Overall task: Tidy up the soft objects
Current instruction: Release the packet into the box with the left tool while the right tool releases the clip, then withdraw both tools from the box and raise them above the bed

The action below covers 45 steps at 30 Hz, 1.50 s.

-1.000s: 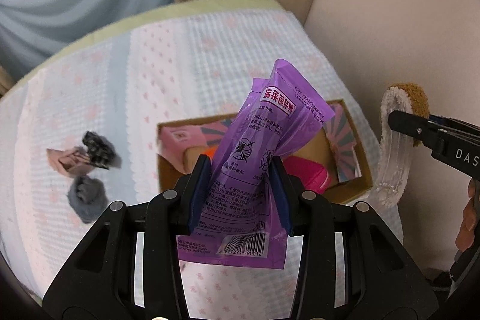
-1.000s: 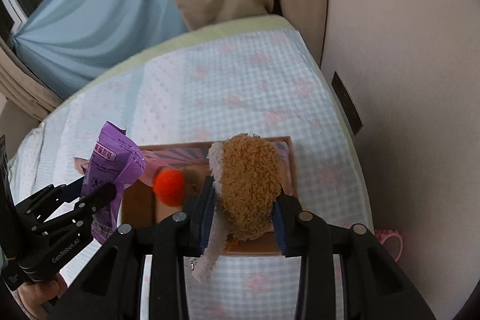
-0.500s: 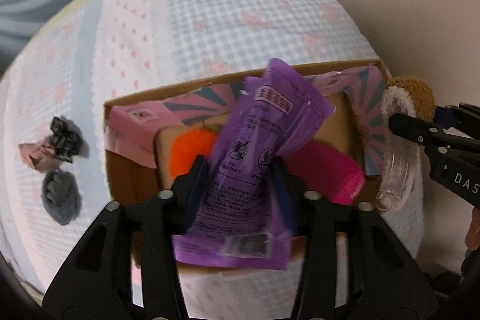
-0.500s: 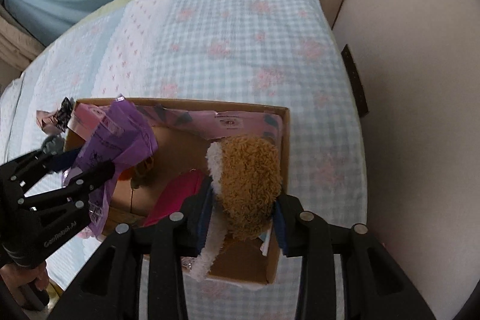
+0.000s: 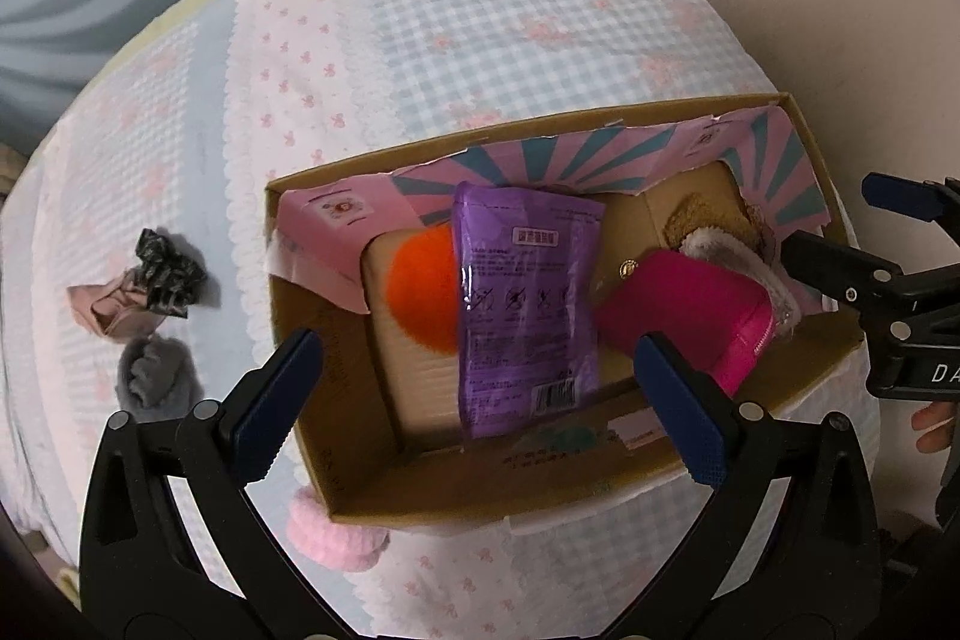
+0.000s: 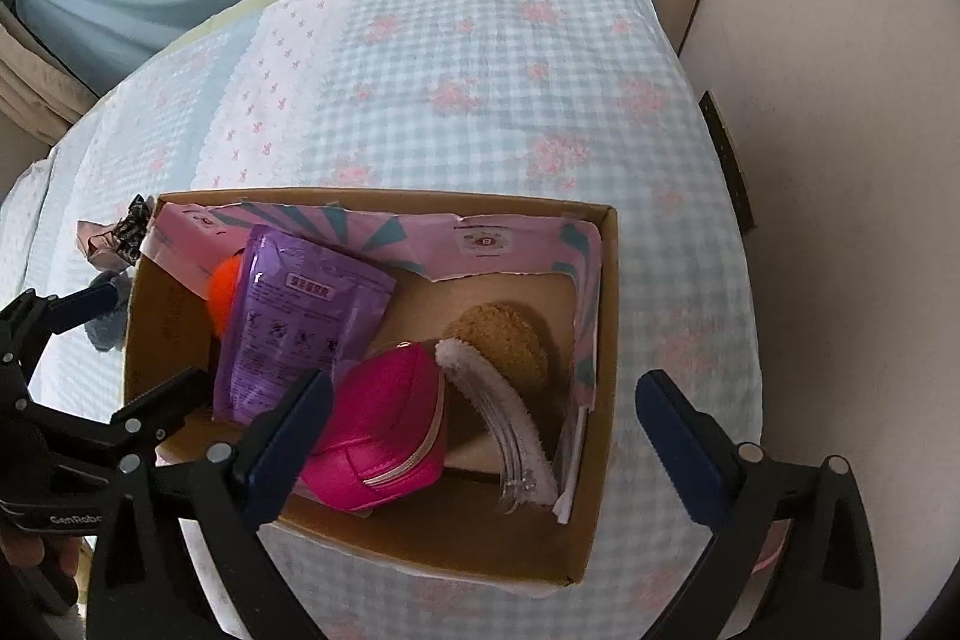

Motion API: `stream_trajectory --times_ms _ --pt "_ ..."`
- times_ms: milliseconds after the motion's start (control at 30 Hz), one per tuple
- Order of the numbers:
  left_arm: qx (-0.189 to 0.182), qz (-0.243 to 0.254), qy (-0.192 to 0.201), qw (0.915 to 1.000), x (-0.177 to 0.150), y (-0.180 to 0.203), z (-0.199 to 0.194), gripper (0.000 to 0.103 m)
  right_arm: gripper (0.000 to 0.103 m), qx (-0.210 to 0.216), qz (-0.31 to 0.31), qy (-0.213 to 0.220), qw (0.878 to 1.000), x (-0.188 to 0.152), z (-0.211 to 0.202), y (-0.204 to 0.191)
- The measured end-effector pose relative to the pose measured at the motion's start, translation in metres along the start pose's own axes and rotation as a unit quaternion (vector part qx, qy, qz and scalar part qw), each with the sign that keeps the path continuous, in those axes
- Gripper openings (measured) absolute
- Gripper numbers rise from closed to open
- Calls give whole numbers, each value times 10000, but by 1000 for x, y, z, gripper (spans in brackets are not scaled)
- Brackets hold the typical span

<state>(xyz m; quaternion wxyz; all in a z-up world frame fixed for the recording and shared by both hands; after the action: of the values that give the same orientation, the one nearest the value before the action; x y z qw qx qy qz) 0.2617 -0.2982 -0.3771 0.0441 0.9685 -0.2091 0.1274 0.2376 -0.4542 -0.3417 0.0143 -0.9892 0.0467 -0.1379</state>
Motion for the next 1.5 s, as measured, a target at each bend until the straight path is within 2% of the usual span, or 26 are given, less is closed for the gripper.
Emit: stream_trajectory --times_ms 400,567,733,900,1000,1167,1333,1500 --pt "-63 21 288 9996 -10 -4 -40 103 101 -18 147 350 9993 -4 -44 -10" --pt "-28 -18 489 9988 -17 -7 -75 103 101 -90 173 556 9983 -10 -85 -22" --pt "25 -77 845 9964 -28 -13 -129 103 101 -55 293 795 9964 -21 -138 -36" --pt "123 -193 1338 9907 -49 -24 -190 103 101 -200 349 1065 9935 -38 -193 -52" --pt "44 -261 1546 9876 -65 -31 -223 103 101 -160 434 1258 9910 -51 -223 -58" --pt "163 -449 1821 9821 -93 -41 -265 103 101 -195 494 1568 9862 -72 -264 -69" --pt "294 -792 1995 9763 -123 -57 -292 103 101 -70 406 1777 9832 -84 -283 -79" --pt "473 -1070 2087 9710 -151 -78 -308 103 101 69 226 1874 9820 -91 -284 -95"
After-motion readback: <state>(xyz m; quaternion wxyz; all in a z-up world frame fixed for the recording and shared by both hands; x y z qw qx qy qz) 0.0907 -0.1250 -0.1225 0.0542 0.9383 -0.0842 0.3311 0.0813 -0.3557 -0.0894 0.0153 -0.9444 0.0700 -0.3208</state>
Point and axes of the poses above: each gripper's, at about its wrist camera, not at the fingertips, and z roughly the way its jaws point, y to its right, x to its top, the point moved 2 cm from there along z, roughly the way its jaws point, and after that the axes turned 5 degrees about -x, right-handed, at the moved point
